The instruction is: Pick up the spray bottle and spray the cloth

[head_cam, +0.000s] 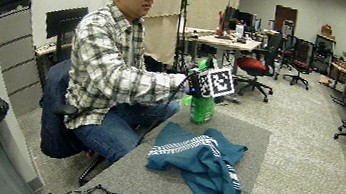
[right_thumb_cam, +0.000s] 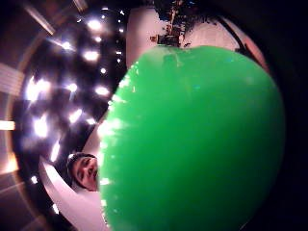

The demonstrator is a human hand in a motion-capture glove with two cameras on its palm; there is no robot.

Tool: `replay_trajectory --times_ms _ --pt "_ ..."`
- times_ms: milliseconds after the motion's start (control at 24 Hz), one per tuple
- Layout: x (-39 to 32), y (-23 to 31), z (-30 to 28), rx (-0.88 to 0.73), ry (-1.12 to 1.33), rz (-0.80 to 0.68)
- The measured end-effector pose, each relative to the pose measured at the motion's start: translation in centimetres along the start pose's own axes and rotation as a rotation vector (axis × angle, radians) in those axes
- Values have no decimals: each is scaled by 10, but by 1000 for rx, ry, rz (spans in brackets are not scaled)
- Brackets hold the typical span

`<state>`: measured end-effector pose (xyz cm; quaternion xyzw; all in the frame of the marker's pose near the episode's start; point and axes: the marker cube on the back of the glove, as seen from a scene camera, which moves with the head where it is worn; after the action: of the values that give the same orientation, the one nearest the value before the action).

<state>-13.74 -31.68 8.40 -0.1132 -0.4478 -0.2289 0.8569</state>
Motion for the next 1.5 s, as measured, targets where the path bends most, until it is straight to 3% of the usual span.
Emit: replay_trajectory --times_ms 626,1002,1502 --pt "10 49 -42 -158 566 94" --pt "-2 55 -58 -114 649 82" --pt "-19 125 -100 -24 939 162"
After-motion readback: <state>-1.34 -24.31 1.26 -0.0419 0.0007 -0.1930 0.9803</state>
